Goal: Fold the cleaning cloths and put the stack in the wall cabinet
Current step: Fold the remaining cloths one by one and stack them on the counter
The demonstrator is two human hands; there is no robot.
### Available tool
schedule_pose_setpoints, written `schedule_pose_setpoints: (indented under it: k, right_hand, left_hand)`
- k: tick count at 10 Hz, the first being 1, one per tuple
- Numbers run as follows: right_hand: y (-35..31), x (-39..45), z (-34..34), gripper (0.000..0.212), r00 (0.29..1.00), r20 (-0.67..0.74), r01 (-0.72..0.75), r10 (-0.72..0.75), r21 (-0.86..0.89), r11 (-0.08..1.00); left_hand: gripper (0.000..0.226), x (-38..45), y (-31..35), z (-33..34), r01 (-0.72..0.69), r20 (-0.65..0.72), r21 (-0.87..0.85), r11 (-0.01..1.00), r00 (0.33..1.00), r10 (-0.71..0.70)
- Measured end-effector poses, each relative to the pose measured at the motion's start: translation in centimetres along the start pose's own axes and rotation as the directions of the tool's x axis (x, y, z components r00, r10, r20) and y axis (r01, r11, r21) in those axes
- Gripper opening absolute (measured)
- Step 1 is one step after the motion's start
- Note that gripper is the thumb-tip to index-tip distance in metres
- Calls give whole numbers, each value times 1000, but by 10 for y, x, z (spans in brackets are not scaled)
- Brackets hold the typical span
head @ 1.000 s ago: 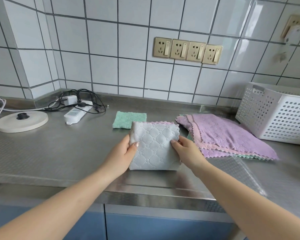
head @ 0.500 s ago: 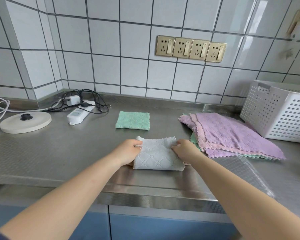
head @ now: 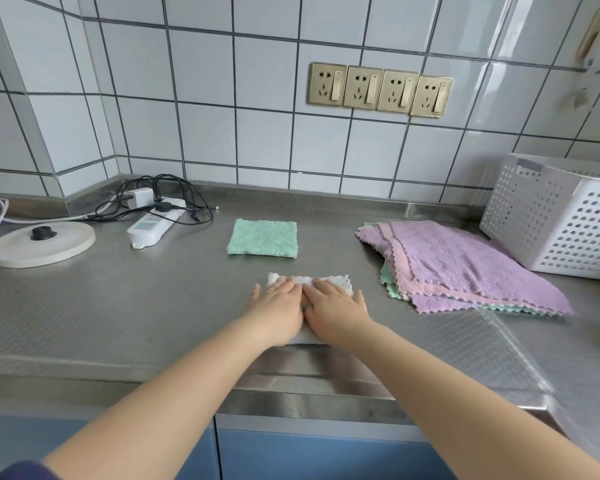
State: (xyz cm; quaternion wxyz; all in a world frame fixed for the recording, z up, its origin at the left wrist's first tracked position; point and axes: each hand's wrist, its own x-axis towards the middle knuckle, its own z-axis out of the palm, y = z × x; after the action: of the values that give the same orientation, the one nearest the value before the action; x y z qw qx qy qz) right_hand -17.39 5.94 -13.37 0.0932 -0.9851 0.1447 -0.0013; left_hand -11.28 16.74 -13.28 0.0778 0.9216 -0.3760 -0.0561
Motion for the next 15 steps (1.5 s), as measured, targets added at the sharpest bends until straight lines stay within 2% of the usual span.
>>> schedule_pose_setpoints:
  k: [2,3,4,5,6,7,8,9,10,11,12,13,15]
  right_hand:
    - [18,-5,1,62,997,11,-76,77,-28,997]
    - [19,-6,2,63,997,2,-79,79,-31,996]
    - [19,-6,3,63,997,-2,-79,79,-39,996]
    - [18,-6,3,63,997,-3,-76,76,-37,996]
    - [18,-7,2,63,997,-3,-75,75,-27,997]
    - [19,-7,4,63,997,-19,-77,76,-28,997]
    - [19,-8,4,62,997,-28,-76,75,-26,997]
    - [21,-7,3,65,994,-55,-98,99,26,995]
    - [28,-2,-10,70,972,-181,-87,149,314,945]
    - [35,9,-25,70,982,-110,-31,152,705,709]
    - [31,35,-32,68,997,-47,5,63,837,548]
    - [18,78,-39,54,992,-108,54,69,838,543]
    - [-2,154,-42,53,985,-115,12,129,788,616]
  left_hand:
    - [54,-4,-10,3,34,-24,-2,999,999,-34]
    - [68,-7,-20,3,159,-33,17,987,987,-159]
    - [66,-9,-23,-1,161,-40,-18,987,986,-162]
    - [51,-9,-22,-5,45,-128,-318,947,988,-90]
    - [47,-10,-24,-11,-65,-201,-716,695,973,-115]
    - [52,-12,-27,-16,-61,-141,-884,463,980,-139]
    - [61,-18,-31,-19,26,37,-910,415,999,20]
    - [61,-21,-32,-20,-82,-62,-690,719,997,53]
    - [58,-18,-38,-28,-175,-198,-692,700,979,48]
    - [59,-5,-57,-35,-219,-235,-821,527,971,38]
    - [58,20,-79,-45,-212,-255,-843,495,967,-20]
    - [53,58,-100,-60,-182,-277,-796,577,957,-80]
    - [46,123,-130,-79,-53,-266,-710,703,944,-198]
